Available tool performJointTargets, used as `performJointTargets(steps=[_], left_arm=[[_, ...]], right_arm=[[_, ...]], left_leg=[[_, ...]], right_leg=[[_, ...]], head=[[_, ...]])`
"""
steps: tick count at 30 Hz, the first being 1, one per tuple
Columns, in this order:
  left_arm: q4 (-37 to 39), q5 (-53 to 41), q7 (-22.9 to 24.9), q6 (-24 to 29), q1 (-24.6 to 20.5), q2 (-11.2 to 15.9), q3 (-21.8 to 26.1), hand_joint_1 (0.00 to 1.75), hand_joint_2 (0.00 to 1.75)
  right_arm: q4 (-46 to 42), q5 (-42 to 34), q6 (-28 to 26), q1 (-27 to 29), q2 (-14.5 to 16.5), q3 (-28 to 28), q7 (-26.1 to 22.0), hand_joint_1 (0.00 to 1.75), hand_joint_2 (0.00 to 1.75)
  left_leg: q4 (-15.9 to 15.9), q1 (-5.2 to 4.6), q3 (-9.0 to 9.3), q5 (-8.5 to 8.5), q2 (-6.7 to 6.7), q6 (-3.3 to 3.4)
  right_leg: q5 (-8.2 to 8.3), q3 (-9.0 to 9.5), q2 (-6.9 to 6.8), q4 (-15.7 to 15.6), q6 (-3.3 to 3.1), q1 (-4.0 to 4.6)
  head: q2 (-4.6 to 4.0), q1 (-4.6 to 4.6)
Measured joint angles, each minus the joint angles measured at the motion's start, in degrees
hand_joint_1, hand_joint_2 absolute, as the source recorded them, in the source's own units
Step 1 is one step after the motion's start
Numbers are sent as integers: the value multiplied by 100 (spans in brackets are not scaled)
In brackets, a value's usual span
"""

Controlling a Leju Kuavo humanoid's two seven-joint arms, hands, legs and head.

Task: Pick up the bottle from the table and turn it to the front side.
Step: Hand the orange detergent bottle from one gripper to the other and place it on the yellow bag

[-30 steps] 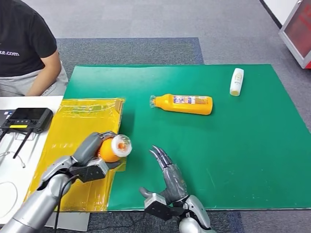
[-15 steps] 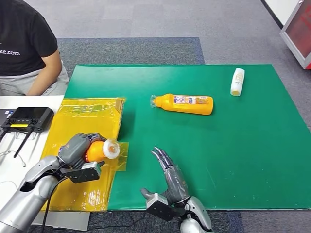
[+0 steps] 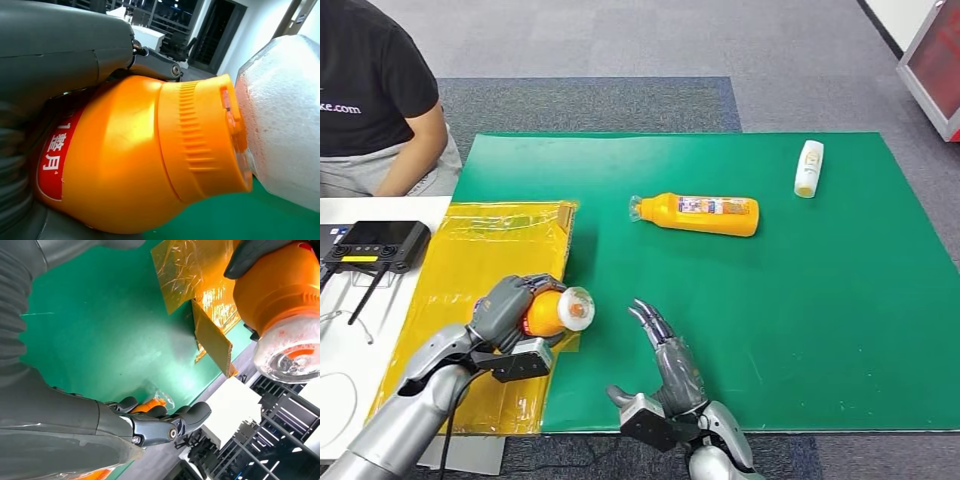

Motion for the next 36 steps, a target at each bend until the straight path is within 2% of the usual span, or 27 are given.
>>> performJointTargets(steps=[3, 6, 10, 13, 16, 22, 31, 33, 36], left_arm=[[99, 84, 57, -112, -65, -75, -15, 106, 175], [246, 128, 81, -185, -158, -136, -44, 92, 175], [480, 144, 162, -215, -301, -196, -90, 35, 175], [731, 156, 224, -218, -413, -239, -113, 7, 175], [1025, 176, 282, -217, -429, -294, -132, 0, 175], [1476, 173, 290, -134, -419, -393, -139, 0, 175], [1770, 114, 287, -12, -425, -508, -139, 0, 175], [1789, 68, 253, 102, -416, -530, -139, 0, 175], [1651, -82, 81, 639, -307, -581, -127, 0, 175]], right_arm=[[2, -21, -6, -2, 0, 1, 1, 0, 175], [9, -39, -13, -3, 0, 2, 14, 0, 175], [46, -74, -17, -3, 0, 2, 34, 0, 175], [91, -93, -19, -7, 0, 2, 44, 0, 175], [144, -113, -18, -10, 0, 1, 48, 0, 175], [238, -128, -13, -30, 0, 2, 48, 0, 175], [338, -156, 3, -102, 0, 2, 48, 0, 175], [352, -161, 6, -110, 0, 2, 49, 0, 175], [362, -143, 13, -100, 0, 2, 66, 0, 175]], left_leg=[[0, 0, 0, 0, 0, 0], [0, 0, 1, 2, -1, 3], [0, -1, 2, 7, -4, 9], [0, -1, 4, 10, -5, 8], [0, -1, -3, 18, -3, 0], [0, 0, -15, 28, -3, -1], [0, -1, -21, 26, -3, 1], [0, -1, -21, 26, -3, 0], [0, -1, -21, 26, -3, 0]], right_leg=[[0, 1, -1, 0, 0, 0], [0, 4, -5, 0, 0, 0], [2, 10, -9, 0, 2, -1], [9, 11, -9, 0, 2, -1], [23, -3, -5, 0, -5, -1], [29, -14, -5, 1, -5, 0], [29, -18, -6, 1, -4, -1], [29, -18, -6, 1, -4, -1], [29, -20, -6, 1, -4, -1]], head=[[0, 1], [0, 1], [0, 1], [0, 1], [0, 1], [0, 1], [0, 1], [0, 1], [0, 1]])
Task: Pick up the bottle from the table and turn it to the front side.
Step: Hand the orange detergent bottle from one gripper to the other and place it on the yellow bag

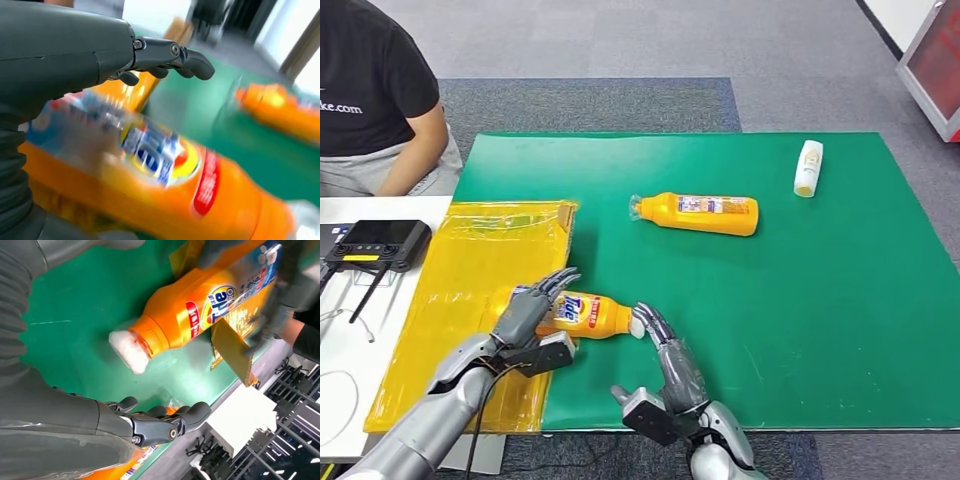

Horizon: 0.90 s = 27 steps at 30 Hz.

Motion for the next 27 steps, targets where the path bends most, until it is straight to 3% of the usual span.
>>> performJointTargets(steps=[2, 6, 10, 15, 27], left_arm=[[-361, 48, -236, 484, 165, -63, 25, 0, 175], [-1622, 653, -1259, 1701, 600, -343, 140, 0, 175], [-2774, 790, -1607, 2272, 883, -480, 130, 0, 175], [-3411, 849, -1730, 2627, 1081, -504, 69, 0, 175], [-3594, 1153, -1745, 2826, 1499, -543, 20, 0, 175]], right_arm=[[1, 25, 19, 17, 0, -1, 19, 0, 175], [4, 58, 67, 22, 5, 0, 49, 0, 175], [42, 61, 73, -44, 58, 3, 36, 0, 175], [160, 21, -37, -147, 133, 6, -61, 0, 175], [194, -291, -712, -72, 240, 7, -619, 0, 175]], left_leg=[[0, 0, -2, 0, 0, 0], [0, -2, -13, -4, -1, 5], [0, -3, -16, -8, 0, 9], [0, -2, -16, -5, -1, 6], [0, -3, -16, -4, 0, 10]], right_leg=[[0, -2, 0, 0, 0, 0], [-3, -7, -2, 0, 5, -3], [-5, -11, -2, -1, 6, -5], [-5, -10, -3, 0, 6, -3], [-5, -10, -3, -1, 7, -5]], head=[[0, 0], [0, 2], [0, 1], [0, 0], [0, 0]])
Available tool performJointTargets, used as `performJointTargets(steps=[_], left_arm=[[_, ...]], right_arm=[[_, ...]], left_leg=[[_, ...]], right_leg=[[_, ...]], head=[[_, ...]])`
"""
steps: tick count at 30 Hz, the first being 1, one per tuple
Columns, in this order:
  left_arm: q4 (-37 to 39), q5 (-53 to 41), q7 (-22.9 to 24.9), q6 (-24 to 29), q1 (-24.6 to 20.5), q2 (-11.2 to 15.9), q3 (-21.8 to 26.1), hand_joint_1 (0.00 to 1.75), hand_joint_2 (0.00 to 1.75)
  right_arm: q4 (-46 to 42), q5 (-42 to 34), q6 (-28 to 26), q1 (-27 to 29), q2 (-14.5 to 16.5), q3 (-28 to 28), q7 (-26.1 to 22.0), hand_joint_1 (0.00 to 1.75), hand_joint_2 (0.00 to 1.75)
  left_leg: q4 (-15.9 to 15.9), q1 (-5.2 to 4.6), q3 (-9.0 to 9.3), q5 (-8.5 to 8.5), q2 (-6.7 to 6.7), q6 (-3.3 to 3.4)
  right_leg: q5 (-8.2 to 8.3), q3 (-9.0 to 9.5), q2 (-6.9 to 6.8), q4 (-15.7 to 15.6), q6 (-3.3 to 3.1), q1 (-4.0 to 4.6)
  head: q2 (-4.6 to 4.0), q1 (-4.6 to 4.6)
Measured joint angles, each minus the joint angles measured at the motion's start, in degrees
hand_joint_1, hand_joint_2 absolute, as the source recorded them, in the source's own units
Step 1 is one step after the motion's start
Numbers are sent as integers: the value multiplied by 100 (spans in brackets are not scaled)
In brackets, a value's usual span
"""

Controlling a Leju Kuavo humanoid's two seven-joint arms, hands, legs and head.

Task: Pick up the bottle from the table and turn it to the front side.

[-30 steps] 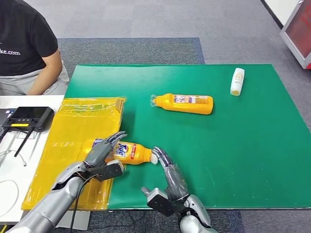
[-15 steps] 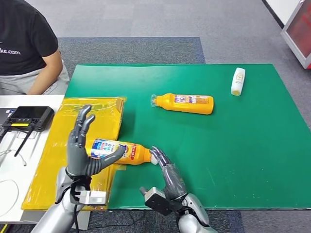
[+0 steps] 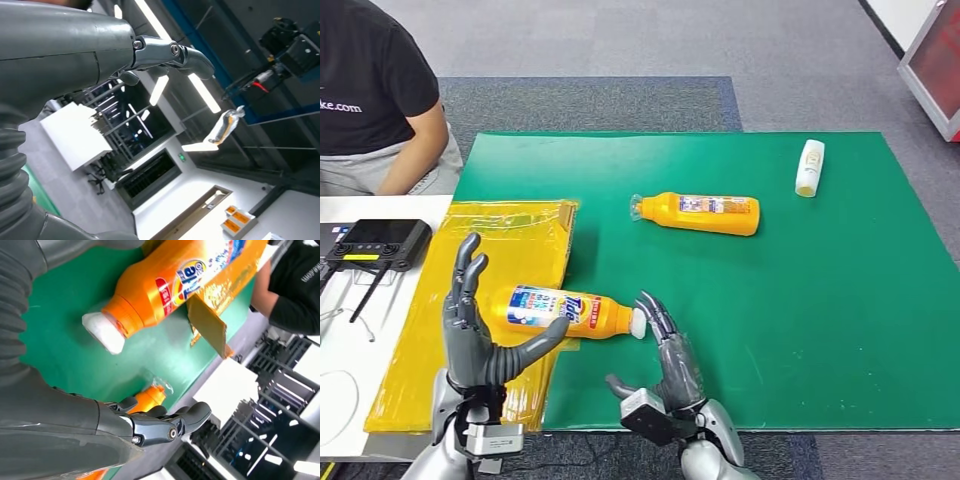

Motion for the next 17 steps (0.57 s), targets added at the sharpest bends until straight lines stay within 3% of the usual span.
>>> performJointTargets(steps=[17], left_arm=[[-65, 183, -1, 239, 503, -49, 101, 0, 175]], right_arm=[[-516, -319, -382, 337, 4, -2, -311, 0, 175]], left_leg=[[0, 0, 0, -2, 0, -1]], right_leg=[[-1, -1, 0, 0, -1, 0]], head=[[0, 0]])
